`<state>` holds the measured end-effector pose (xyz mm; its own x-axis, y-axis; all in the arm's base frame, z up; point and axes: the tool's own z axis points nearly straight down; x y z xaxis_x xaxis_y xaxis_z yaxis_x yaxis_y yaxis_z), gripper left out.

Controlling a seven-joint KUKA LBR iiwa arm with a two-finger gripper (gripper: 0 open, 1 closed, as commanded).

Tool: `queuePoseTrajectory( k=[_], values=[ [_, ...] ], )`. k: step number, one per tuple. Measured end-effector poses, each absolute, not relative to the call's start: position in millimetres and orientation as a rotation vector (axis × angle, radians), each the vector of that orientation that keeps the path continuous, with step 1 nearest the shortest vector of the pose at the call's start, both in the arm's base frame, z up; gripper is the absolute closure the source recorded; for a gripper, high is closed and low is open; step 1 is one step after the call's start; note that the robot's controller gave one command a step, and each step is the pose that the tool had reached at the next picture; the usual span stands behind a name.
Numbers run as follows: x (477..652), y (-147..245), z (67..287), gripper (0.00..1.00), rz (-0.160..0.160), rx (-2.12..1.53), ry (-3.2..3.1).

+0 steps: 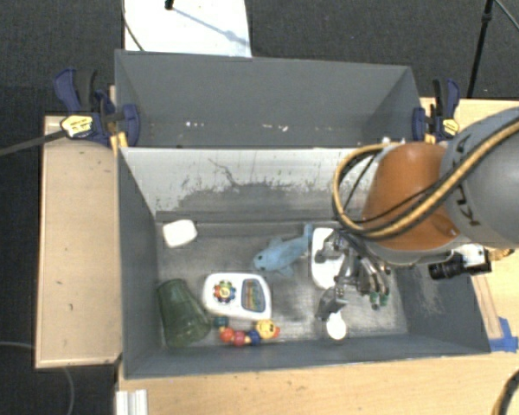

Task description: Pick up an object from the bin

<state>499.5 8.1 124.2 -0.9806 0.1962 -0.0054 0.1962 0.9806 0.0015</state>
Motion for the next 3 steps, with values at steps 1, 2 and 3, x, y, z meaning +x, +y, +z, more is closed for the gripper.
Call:
queuePoseTrajectory(
  k=[1, 2, 3],
  values=[
    [480.7, 12.1, 71.3, 0.00, 0.000, 0.366, 3.111],
    [483.6, -34.0, 74.9, 1.00, 0.008, 0.204, 3.120],
    [483.6, -34.0, 74.9, 1.00, 0.009, 0.206, 3.120]
  ],
)
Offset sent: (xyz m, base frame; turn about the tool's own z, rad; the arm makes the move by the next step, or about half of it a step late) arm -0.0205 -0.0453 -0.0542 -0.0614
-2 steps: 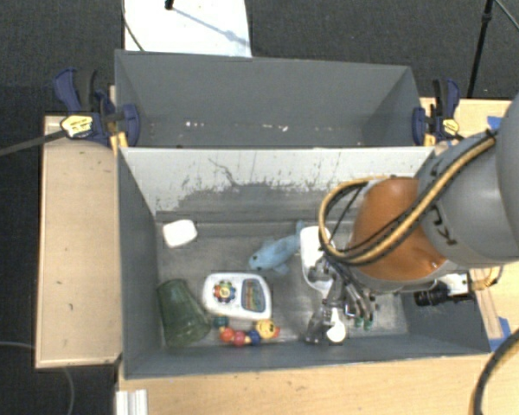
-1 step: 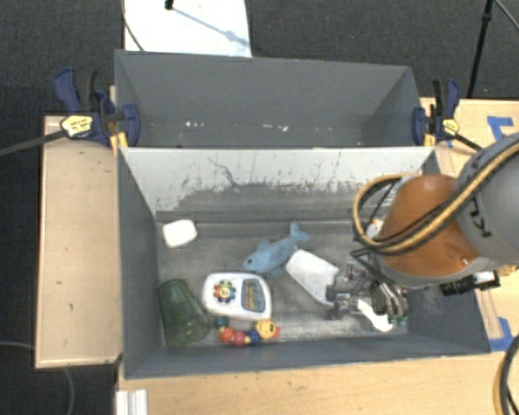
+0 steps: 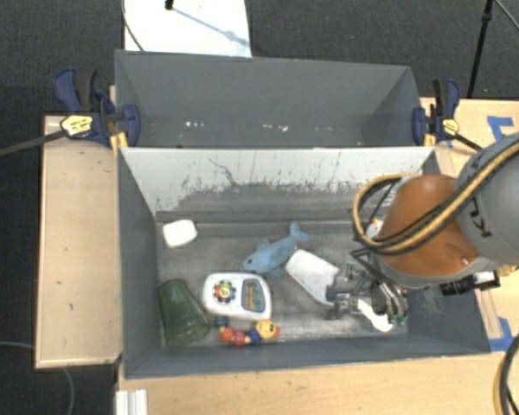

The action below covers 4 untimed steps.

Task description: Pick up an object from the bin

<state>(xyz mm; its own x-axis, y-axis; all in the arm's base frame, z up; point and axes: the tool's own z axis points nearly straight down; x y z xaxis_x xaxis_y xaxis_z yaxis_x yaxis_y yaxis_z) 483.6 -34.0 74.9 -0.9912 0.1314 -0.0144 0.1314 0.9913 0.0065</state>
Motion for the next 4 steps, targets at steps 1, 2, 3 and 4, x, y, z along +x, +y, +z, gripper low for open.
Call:
queuePoseTrajectory(
  k=[1, 2, 3, 4],
  values=[
    [482.6, -33.7, 78.7, 1.00, 0.009, 0.206, 3.123],
    [480.7, -34.2, 99.3, 1.00, 0.005, 0.207, 3.134],
    [481.7, -34.9, 118.5, 1.00, 0.002, 0.207, 3.131],
    [482.4, -35.1, 128.8, 1.00, 0.001, 0.207, 3.129]
  ],
)
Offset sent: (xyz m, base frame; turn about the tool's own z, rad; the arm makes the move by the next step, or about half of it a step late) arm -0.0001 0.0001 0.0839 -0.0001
